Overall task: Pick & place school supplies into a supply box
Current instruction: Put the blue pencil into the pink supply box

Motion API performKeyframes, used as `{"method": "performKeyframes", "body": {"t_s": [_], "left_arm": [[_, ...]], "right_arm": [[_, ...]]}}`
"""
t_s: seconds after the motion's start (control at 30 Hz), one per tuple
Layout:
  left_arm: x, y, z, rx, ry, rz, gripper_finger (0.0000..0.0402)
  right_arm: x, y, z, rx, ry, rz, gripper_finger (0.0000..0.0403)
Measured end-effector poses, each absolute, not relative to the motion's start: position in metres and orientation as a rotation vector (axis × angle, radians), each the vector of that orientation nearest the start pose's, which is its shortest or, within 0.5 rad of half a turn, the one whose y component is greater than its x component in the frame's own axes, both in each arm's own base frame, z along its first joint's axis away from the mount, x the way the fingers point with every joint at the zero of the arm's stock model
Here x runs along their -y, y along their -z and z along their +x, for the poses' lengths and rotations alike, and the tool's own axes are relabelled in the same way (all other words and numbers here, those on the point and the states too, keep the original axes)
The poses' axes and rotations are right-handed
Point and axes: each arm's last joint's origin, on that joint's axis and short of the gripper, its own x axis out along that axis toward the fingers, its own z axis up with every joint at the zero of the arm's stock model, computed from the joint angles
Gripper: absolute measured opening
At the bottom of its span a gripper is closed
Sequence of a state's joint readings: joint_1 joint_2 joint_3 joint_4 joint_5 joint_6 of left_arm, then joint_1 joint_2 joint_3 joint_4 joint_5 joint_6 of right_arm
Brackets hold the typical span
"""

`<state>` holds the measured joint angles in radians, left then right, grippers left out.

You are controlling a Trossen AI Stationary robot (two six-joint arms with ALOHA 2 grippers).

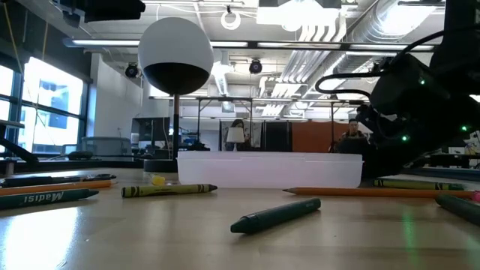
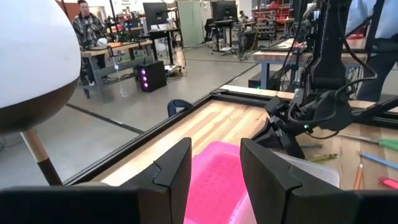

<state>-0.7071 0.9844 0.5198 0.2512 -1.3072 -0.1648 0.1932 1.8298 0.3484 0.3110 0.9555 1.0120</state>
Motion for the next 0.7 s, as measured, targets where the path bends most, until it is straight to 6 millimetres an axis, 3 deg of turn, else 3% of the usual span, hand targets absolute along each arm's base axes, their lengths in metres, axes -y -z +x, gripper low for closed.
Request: {"method": "performKeyframes", "body": {"t_s": [0.3, 0.53, 0.7], "left_arm": [[0.104, -0.251, 0.165, -0.066, -0.603, 0.024, 0.017], [0.105, -0.252, 0.166, -0.064, -0.587, 0.014, 0.017], [0.105, -0.252, 0.166, -0.064, -0.587, 0.014, 0.017]], "right_arm": [[-0.016, -0.053, 0.205, -0.574, 0.992, 0.18, 0.0005], [-0.013, -0.098, 0.204, -0.535, 0.899, 0.243, 0.0004], [-0.013, -0.138, 0.203, -0.428, 0.799, 0.163, 0.0003]]}}
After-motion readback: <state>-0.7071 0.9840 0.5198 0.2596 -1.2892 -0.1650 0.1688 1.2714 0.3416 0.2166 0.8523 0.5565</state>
